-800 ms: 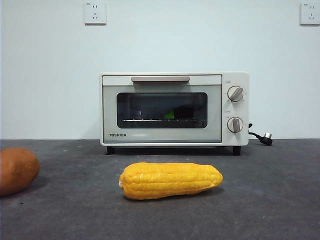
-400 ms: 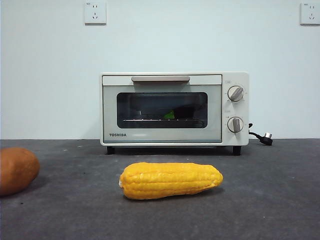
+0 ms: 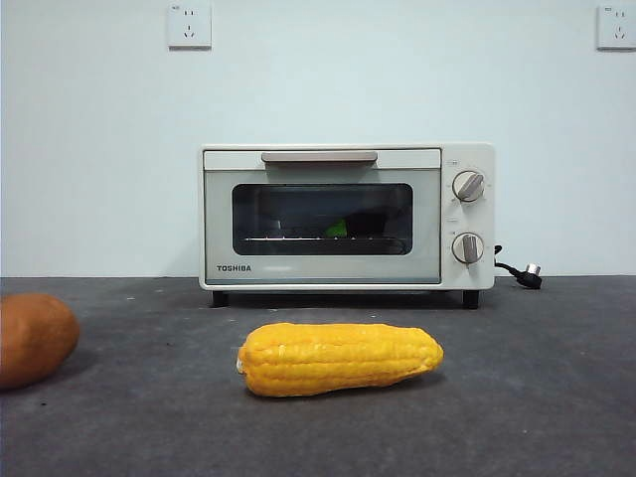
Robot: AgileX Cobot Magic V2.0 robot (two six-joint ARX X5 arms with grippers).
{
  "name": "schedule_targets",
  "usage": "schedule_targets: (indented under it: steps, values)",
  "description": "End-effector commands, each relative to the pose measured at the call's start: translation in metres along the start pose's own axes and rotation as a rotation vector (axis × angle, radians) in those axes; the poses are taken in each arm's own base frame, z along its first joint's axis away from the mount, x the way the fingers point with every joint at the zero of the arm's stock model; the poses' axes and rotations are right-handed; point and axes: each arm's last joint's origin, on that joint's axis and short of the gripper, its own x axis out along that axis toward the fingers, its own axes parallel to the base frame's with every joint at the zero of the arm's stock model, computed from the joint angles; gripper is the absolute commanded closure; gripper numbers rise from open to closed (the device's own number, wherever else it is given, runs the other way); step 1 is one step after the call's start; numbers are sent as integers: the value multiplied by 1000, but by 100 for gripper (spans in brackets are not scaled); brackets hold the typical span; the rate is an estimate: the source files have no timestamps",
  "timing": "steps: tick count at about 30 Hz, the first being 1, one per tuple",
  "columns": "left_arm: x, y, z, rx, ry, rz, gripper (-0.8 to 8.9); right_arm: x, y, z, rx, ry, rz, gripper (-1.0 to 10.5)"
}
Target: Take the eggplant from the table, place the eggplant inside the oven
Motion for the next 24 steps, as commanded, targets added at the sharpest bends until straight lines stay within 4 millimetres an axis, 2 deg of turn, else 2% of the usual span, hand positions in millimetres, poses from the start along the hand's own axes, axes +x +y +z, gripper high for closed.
schedule_targets:
  steps: [1,24]
  values:
    - [0,0,-1,13,0,-4,818,0,-1,-4,-4,25,-11,946]
    - [9,2,0,7,22,-1,818,0,-1,-4,-4,25,-11,946]
